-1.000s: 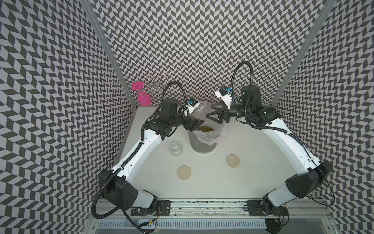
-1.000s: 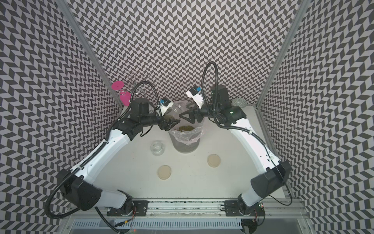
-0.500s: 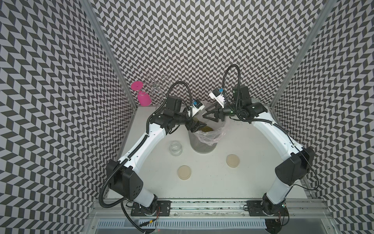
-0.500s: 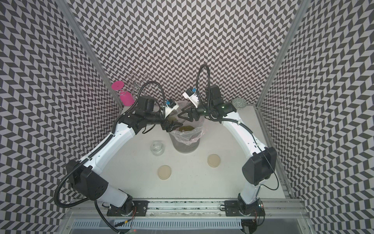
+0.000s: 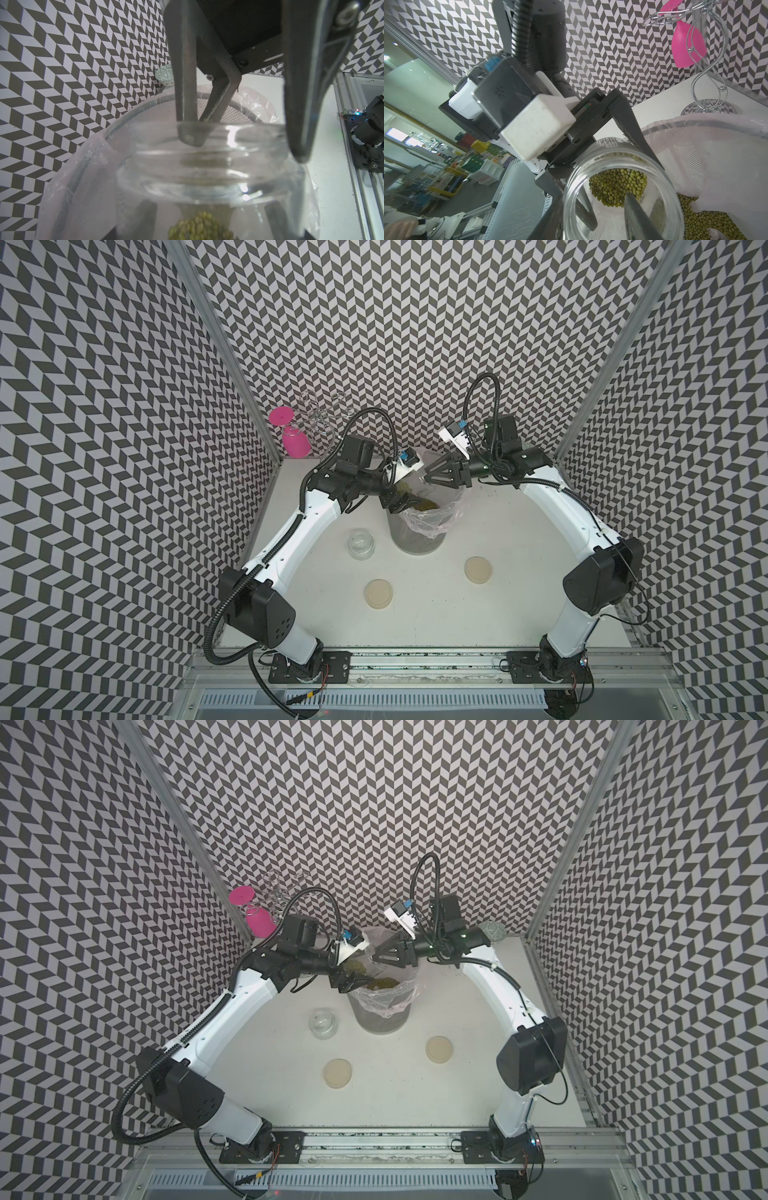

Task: Empty moldy mung beans from jars
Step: Pour the moldy mung beans from the jar into the trash bin.

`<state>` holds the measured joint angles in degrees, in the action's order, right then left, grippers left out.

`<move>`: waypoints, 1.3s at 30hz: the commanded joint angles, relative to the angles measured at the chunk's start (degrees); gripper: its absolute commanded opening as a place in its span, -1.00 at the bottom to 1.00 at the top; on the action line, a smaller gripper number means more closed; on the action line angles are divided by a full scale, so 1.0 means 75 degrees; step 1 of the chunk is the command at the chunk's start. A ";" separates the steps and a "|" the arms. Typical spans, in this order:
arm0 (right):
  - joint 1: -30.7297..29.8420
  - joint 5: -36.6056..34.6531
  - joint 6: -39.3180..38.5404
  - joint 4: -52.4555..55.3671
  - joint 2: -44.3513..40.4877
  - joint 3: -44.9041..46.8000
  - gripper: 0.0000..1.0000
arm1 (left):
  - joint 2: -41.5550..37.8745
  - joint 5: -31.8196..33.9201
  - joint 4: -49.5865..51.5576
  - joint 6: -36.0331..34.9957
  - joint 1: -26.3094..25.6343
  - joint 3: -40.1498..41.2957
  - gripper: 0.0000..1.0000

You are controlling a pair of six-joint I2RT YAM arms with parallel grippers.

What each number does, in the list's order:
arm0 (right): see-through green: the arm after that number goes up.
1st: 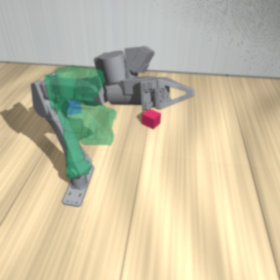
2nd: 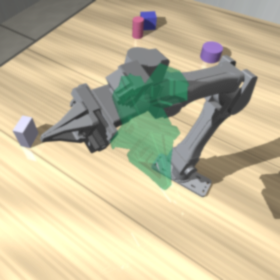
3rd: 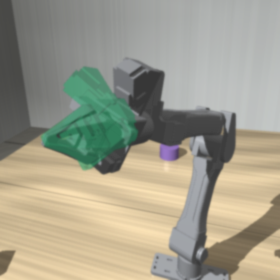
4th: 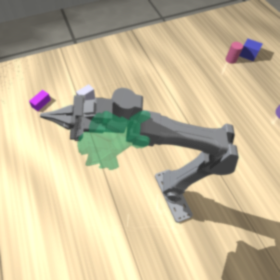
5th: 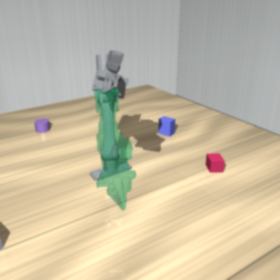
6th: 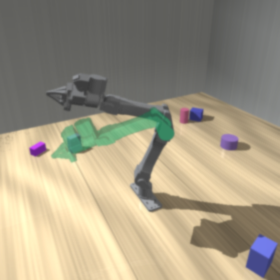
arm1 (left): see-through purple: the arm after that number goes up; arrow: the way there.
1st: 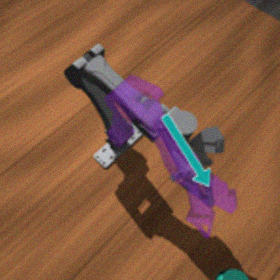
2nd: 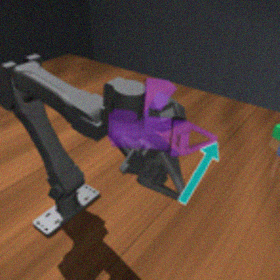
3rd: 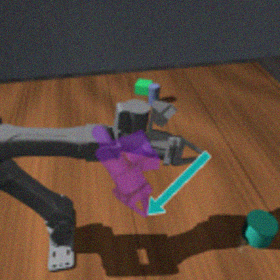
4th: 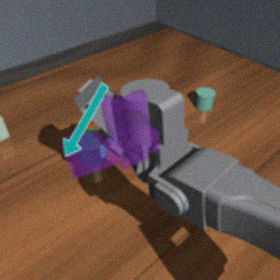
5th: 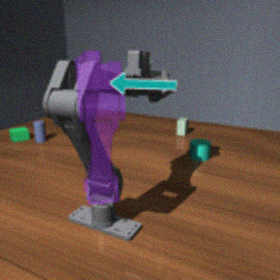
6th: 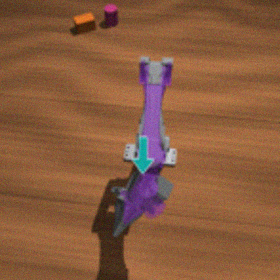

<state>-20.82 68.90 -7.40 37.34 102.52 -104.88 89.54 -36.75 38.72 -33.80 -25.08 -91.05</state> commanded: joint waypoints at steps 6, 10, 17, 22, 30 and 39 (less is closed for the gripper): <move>0.0063 0.0076 -0.0086 0.0089 0.0456 -0.0148 -0.21 | -0.0050 -0.0854 -0.0165 -0.0404 -0.0119 -0.0425 -0.46; 0.0009 0.0083 -0.0056 0.0109 0.0529 -0.0172 -0.28 | 0.0048 -0.0842 -0.0104 -0.0461 -0.0195 -0.0509 -0.45; -0.0153 -0.0218 -0.0207 0.0340 0.0646 -0.0294 -0.23 | 0.0120 -0.0713 0.0037 -0.0523 -0.0352 -0.0597 -0.45; -0.0224 -0.0228 -0.0328 0.0528 0.0636 -0.0348 -0.25 | 0.0144 -0.0593 0.0037 -0.0523 -0.0360 -0.0614 -0.45; -0.0112 -0.0484 -0.0210 0.0446 0.0101 -0.0105 -0.31 | 0.0127 -0.0178 -0.0097 -0.0368 -0.0361 -0.0565 -0.45; 0.0748 -0.0612 0.1208 -0.0457 -0.0906 0.0548 0.64 | 0.0049 0.0057 -0.0054 -0.0360 -0.0570 -0.0528 -0.45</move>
<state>-16.58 65.49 -1.39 39.13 99.09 -101.32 91.94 -33.91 40.36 -35.00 -27.77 -92.01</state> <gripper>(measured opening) 0.815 0.853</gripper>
